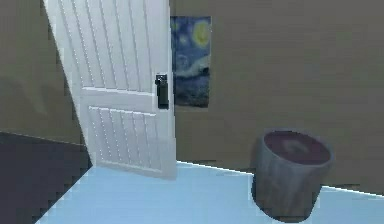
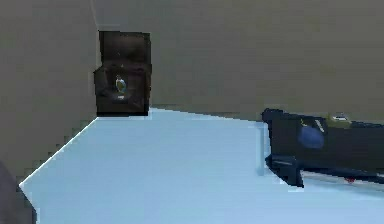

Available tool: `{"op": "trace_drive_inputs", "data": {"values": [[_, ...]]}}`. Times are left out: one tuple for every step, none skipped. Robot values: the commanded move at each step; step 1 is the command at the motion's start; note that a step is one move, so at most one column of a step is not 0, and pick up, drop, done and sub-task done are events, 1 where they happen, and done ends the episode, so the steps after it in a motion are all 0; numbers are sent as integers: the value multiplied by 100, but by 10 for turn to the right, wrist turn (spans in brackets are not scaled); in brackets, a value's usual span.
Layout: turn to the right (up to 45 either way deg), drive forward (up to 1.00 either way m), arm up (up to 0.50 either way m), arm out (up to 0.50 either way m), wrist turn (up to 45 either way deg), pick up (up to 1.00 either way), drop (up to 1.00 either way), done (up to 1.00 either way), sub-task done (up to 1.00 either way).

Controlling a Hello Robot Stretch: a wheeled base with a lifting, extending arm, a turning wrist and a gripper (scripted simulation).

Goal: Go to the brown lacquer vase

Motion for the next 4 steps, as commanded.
{"op": "trace_drive_inputs", "data": {"values": [[-300,0,0,0,0,0,0,0,0],[0,100,0,0,0,0,0,0,0],[-90,0,0,0,0,0,0,0,0],[0,5,0,0,0,0,0,0,0]]}}
